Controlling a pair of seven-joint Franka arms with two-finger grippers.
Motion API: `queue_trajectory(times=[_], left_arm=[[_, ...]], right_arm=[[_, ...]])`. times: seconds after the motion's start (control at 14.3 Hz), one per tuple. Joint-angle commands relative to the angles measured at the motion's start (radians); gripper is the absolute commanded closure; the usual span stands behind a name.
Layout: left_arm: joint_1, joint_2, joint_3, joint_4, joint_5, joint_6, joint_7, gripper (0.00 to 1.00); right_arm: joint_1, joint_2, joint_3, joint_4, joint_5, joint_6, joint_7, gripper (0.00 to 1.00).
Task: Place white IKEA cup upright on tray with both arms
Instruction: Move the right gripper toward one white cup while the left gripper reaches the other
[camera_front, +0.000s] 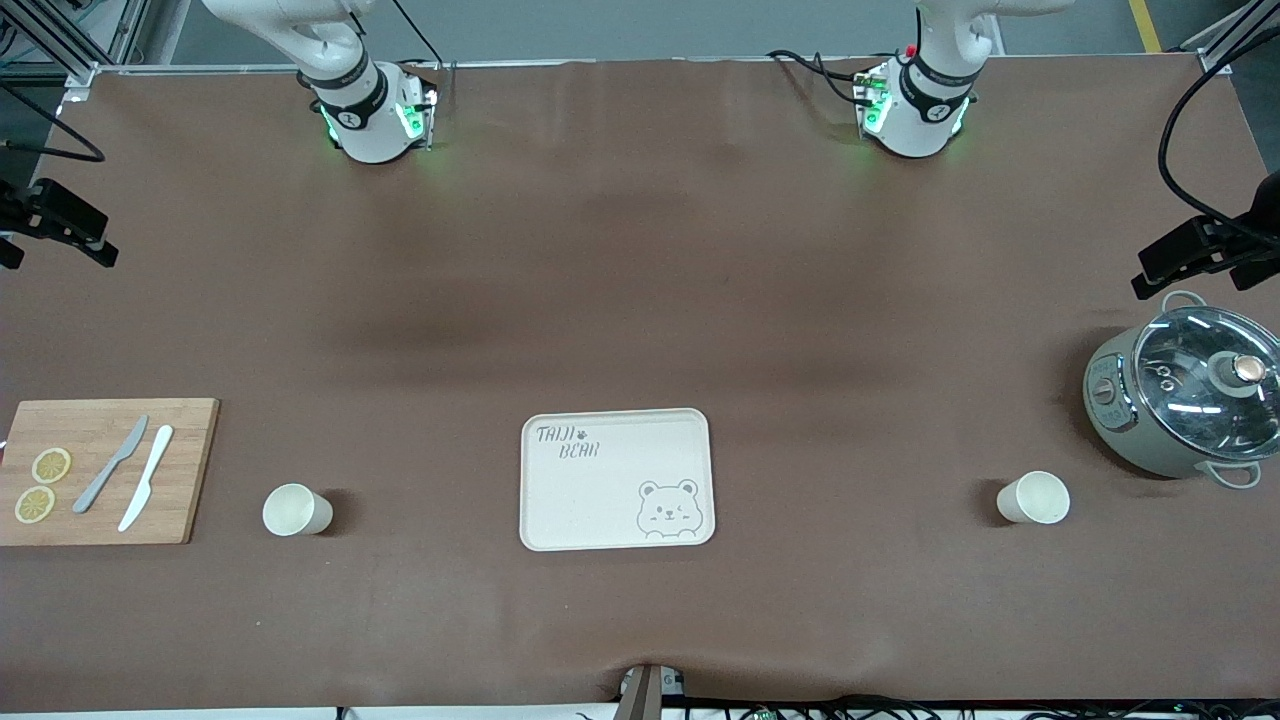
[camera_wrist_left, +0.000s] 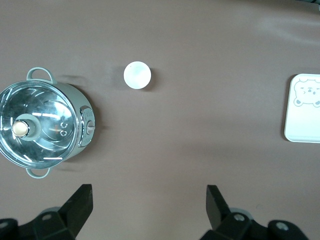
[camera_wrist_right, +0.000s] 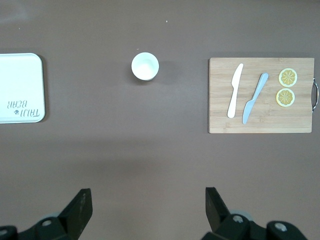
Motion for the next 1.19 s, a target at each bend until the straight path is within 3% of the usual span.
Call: queue_trajectory(times=[0.0, 0.77, 1.12], left_arm=[[0.008, -0.005, -0.001, 0.009, -0.003, -0.017, 0.004, 0.00], [0.006, 0.017, 0.019, -0.019, -0.006, -0.020, -0.033, 0.00], [0.015, 0.096, 0.020, -0.020, -0.002, 0.032, -0.033, 0.00]], right_arm=[[0.004, 0.002, 0.000, 0.009, 0.001, -0.010, 0.004, 0.00], [0.028, 0.001, 0.001, 0.010, -0.012, -0.012, 0.000, 0.00], [0.018, 0.002, -0.004, 0.012, -0.002, -0.012, -0.003, 0.00]])
